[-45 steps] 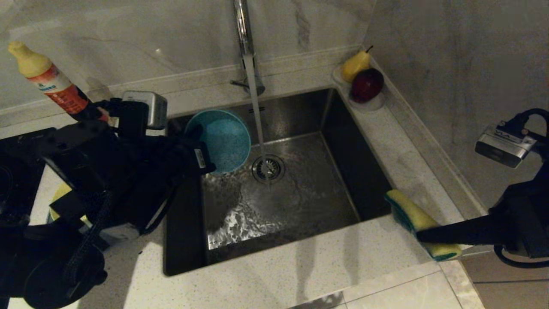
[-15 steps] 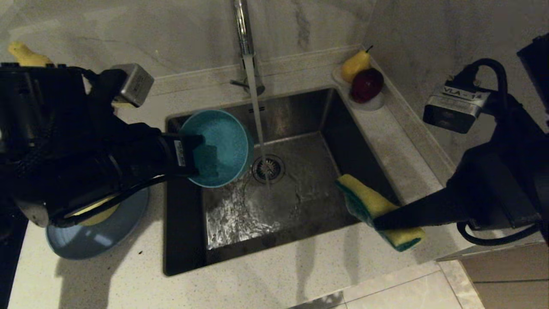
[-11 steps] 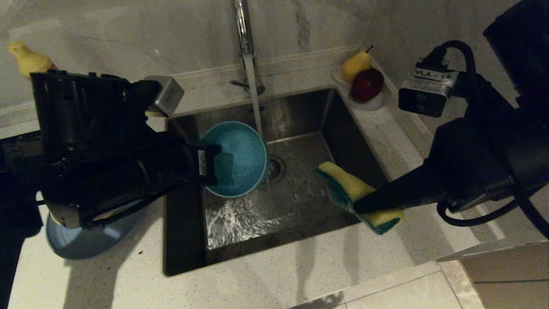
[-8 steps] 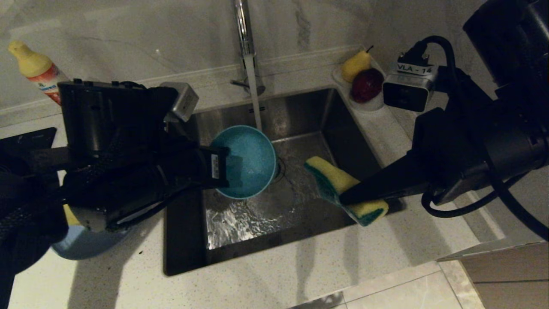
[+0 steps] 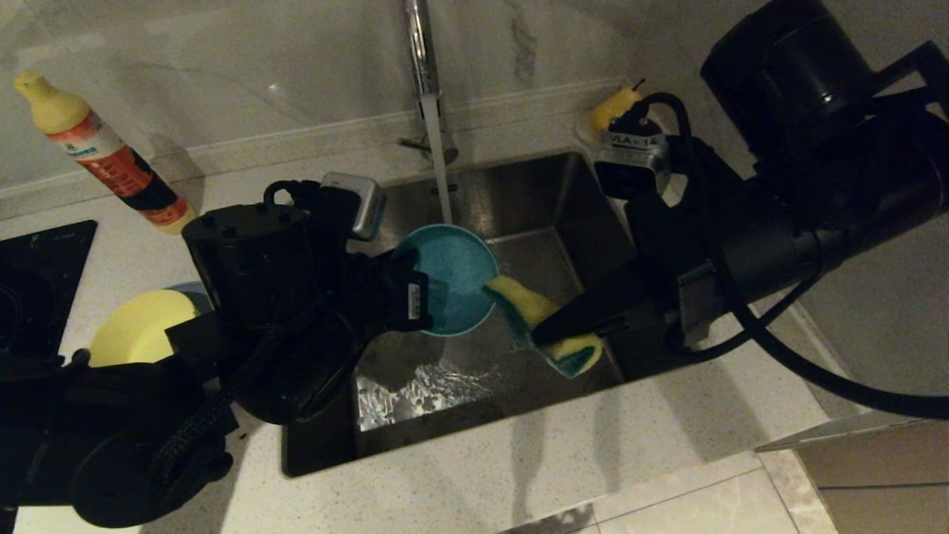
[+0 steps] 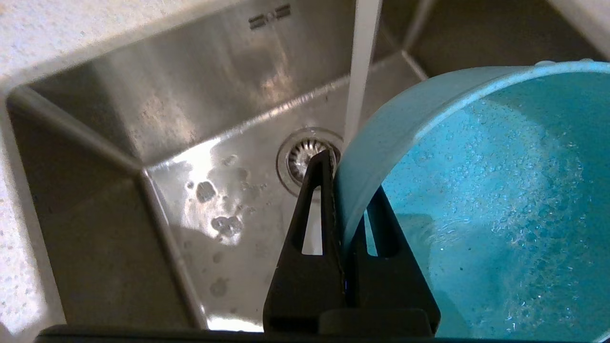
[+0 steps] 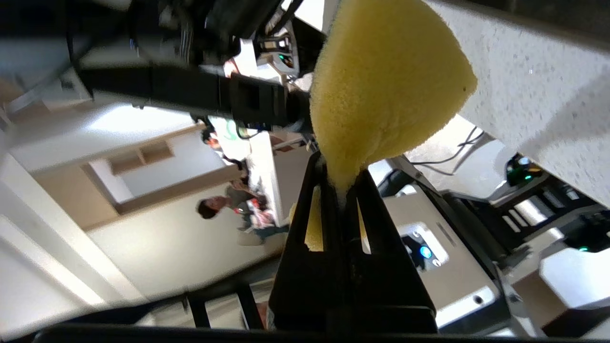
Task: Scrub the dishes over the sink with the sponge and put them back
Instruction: Wipe the bowl
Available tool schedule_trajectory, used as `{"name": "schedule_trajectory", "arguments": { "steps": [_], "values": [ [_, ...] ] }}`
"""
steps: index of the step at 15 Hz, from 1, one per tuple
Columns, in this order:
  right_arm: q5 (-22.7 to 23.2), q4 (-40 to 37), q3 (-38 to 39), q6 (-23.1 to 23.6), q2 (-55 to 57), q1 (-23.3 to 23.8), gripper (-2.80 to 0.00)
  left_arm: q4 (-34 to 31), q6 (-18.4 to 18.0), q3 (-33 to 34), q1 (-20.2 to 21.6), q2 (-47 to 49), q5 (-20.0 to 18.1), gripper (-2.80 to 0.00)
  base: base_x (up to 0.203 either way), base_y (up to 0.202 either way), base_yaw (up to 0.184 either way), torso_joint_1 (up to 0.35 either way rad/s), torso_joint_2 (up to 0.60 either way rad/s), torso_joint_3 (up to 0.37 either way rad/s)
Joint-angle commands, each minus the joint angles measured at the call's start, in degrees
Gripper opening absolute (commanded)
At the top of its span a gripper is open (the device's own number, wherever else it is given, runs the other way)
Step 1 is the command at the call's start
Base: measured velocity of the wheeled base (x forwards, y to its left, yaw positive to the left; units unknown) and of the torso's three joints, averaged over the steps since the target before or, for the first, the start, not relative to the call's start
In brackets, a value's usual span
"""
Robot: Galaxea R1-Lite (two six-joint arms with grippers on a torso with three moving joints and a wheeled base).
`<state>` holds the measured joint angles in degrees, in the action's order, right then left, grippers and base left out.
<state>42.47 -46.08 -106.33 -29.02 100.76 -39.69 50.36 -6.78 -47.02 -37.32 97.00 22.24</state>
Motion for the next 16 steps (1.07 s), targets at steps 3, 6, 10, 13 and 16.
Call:
{"name": "schedule_trajectory", "arguments": {
  "steps": [3, 6, 10, 13, 16],
  "values": [
    [0.24, 0.33, -4.09, -2.78, 6.77, -0.32, -2.80, 1.50, -0.08, -0.62, -0.65, 0.99, -0.19, -2.80, 0.000, 0.000, 0.000, 0.000, 0.00, 0.000],
    [0.10, 0.81, -4.23, -2.81, 9.11, -0.56, -2.80, 1.50, 0.27, -0.53, -0.65, 1.05, -0.44, -2.80, 0.000, 0.000, 0.000, 0.000, 0.00, 0.000],
    [0.07, 1.77, -4.24, -2.89, 10.69, -0.31, -2.80, 1.58, 0.80, 0.77, -1.80, 0.91, -0.54, -2.80, 0.000, 0.000, 0.000, 0.000, 0.00, 0.000],
    [0.07, 4.46, -4.16, -5.89, 10.77, 0.05, -2.80, 3.00, 0.63, 2.59, -2.99, 1.08, -0.61, -2.80, 0.000, 0.000, 0.000, 0.000, 0.00, 0.000],
    [-0.02, 6.00, -4.06, -7.72, 10.69, 0.76, -2.80, 8.60, 0.19, 4.66, -4.78, 1.52, -0.35, -2.80, 0.000, 0.000, 0.000, 0.000, 0.00, 0.000]
  ]
}}
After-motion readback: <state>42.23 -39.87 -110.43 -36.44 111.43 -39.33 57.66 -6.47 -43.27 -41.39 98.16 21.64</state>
